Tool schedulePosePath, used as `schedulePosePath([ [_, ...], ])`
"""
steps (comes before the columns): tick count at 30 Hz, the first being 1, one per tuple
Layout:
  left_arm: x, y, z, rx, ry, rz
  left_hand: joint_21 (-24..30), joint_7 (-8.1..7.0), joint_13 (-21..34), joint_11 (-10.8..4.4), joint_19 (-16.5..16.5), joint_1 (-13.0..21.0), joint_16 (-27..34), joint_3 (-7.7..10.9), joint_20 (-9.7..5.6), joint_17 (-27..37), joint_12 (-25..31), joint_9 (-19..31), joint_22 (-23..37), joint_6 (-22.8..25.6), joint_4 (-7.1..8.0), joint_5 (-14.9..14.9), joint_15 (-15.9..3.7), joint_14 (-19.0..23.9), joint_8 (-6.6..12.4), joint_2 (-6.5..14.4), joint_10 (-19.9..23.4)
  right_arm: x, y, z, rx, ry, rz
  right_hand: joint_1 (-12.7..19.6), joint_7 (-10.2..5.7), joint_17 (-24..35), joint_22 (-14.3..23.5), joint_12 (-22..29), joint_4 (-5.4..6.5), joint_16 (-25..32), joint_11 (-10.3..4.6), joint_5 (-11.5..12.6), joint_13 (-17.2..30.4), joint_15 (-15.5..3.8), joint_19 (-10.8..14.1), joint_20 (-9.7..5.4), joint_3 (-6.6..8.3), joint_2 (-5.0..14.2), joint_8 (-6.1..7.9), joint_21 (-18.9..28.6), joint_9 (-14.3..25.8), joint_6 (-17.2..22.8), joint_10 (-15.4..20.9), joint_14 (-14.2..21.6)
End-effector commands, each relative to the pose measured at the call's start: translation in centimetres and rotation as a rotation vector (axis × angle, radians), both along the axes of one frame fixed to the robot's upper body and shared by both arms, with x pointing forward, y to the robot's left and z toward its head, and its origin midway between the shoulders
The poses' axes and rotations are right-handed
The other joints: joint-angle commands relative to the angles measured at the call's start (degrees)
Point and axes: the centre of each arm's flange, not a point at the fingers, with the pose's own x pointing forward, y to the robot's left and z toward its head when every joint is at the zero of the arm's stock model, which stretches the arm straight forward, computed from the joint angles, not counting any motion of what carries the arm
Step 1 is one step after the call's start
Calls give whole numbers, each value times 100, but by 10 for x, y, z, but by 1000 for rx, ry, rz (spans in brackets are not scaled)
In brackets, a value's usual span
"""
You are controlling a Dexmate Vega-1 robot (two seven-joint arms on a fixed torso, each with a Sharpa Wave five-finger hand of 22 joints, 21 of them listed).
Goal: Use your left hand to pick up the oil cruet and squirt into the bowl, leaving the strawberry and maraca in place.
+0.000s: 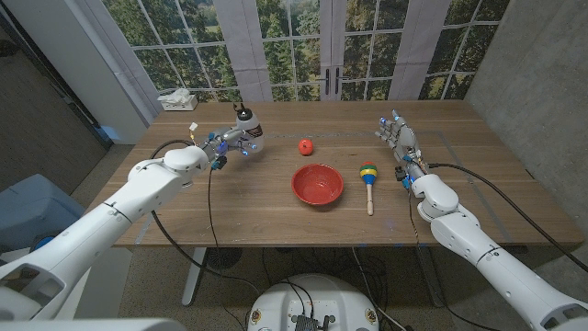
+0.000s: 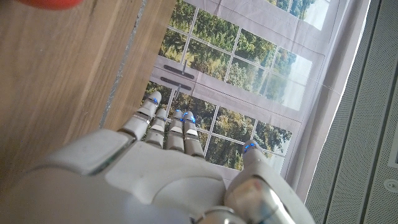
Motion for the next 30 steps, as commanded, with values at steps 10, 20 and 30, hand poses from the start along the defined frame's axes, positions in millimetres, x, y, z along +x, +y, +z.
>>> schedulePosePath([
  [10, 31, 0, -10, 69, -21, -56, 14, 486, 10, 454, -87, 139, 69, 233, -742, 3, 15, 25, 36, 565, -33, -11, -369, -18, -39, 8, 515, 2, 0, 3, -2, 2, 1, -41, -19, 5, 9, -15, -37, -18, 26, 9, 27, 24, 24, 32, 14, 36, 0, -11, 10, 16, 59, 27],
  [20, 43, 1, -17, 74, 14, -57, 32, 502, 7, 461, -139, 217, 88, 246, -729, 3, 18, 29, 47, 534, -97, -24, -365, -52, -63, 5, 523, 5, 1, 5, -8, 7, -1, -44, -14, 6, 9, -16, -38, -18, 20, 9, 27, 25, 28, 36, 12, 36, 1, -11, 10, 19, 59, 31],
  [30, 43, 2, -17, 91, 18, -61, -136, 462, 2, 494, -575, 409, -53, 222, -596, -72, -21, 35, -21, 324, -196, -83, -338, -761, -179, -272, 412, 8, 2, 6, -10, 10, 4, -48, -16, 5, 9, -20, -40, -21, 27, 9, 27, 19, 28, 40, 9, 33, 0, -13, 10, 18, 50, 30],
])
